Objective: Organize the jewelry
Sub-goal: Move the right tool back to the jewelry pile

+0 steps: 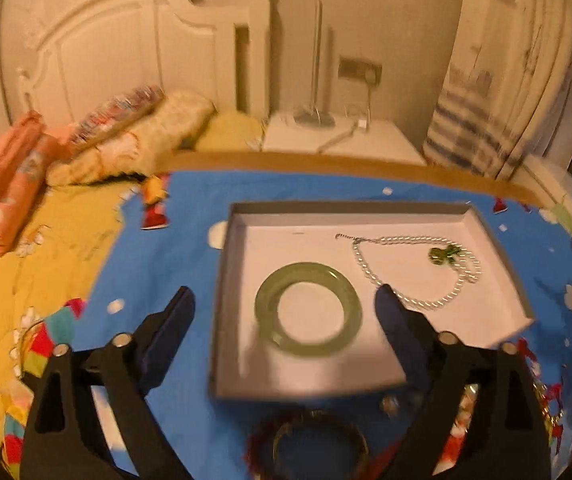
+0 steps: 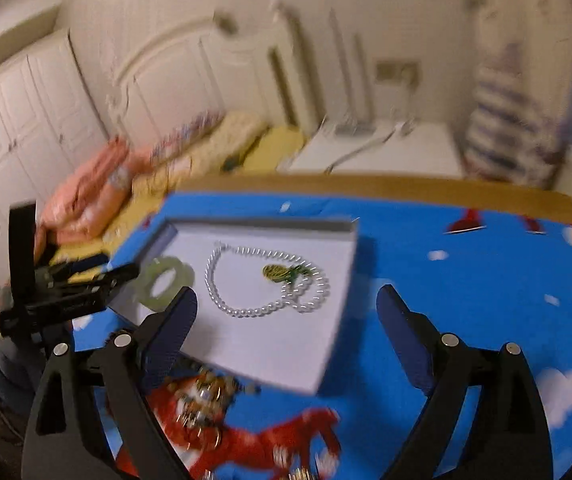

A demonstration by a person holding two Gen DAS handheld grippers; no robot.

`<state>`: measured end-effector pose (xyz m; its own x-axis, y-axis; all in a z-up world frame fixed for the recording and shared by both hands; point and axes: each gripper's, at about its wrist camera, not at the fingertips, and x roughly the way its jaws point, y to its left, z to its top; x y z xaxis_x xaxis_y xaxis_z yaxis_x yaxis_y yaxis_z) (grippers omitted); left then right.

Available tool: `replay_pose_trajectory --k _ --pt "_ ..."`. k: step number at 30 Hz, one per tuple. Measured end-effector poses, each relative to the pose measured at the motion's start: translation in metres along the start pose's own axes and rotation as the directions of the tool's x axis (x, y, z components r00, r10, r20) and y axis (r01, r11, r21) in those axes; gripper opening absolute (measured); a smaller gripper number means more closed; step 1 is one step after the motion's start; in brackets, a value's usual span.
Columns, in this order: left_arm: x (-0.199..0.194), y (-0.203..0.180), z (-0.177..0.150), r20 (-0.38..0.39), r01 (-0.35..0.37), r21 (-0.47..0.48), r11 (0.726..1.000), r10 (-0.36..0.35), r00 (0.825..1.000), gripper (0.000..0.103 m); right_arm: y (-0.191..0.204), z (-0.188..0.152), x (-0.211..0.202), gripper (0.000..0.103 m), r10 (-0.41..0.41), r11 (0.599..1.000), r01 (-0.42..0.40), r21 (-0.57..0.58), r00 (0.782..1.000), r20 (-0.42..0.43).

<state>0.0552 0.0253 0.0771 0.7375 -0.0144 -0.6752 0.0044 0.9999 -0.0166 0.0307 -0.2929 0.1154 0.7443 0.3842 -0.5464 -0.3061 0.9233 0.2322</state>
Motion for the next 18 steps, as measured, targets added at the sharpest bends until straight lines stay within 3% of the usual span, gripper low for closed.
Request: replay_pose_trajectory --k 1,2,4,5,7,9,12,17,18 --pt "-0.019 -0.002 -0.012 0.041 -0.012 -0.003 1.0 0.012 0.999 0.1 -0.002 -0.004 -0.015 0.088 -0.009 1.0 0.01 -0.014 0.999 0.047" --pt "-0.03 -0.005 -0.019 0.06 -0.011 0.0 1.0 0.011 0.998 0.101 -0.004 -0.01 -0.03 0.099 -0.021 0.999 0.024 -0.029 0.995 0.099" --pt "-0.048 -0.014 -0.039 0.068 -0.008 0.023 1.0 0.006 0.998 0.101 -0.013 -0.029 -0.052 0.099 -0.101 0.994 0.106 -0.026 0.982 0.16" --pt "-0.055 -0.02 -0.05 0.06 -0.018 0.04 0.999 0.015 0.998 0.101 -0.02 -0.038 -0.055 0.099 -0.159 0.987 0.161 -0.008 0.978 0.132" --pt "-0.065 -0.031 -0.069 0.05 -0.03 0.051 0.998 0.028 0.998 0.101 -0.033 -0.046 -0.05 0.099 -0.194 0.981 0.193 0.025 0.98 0.049" --pt "-0.071 -0.032 -0.081 0.048 -0.026 0.032 0.999 0.024 0.999 0.101 -0.048 -0.06 -0.047 0.099 -0.27 0.961 0.269 0.07 0.963 -0.001" --pt "-0.07 -0.032 -0.094 0.017 0.013 -0.007 1.0 -0.013 1.0 0.101 -0.056 -0.078 -0.041 0.099 -0.231 0.967 0.242 0.076 0.965 -0.127" --pt "-0.057 -0.026 -0.111 -0.038 0.056 -0.05 0.997 -0.058 0.998 0.101 -0.04 -0.105 -0.042 0.098 -0.142 0.99 0.137 -0.035 0.963 -0.228" --pt "-0.053 -0.026 -0.114 -0.05 0.059 -0.045 0.997 -0.062 0.997 0.101 -0.035 -0.108 -0.038 0.093 -0.127 0.992 0.12 -0.045 0.961 -0.248"
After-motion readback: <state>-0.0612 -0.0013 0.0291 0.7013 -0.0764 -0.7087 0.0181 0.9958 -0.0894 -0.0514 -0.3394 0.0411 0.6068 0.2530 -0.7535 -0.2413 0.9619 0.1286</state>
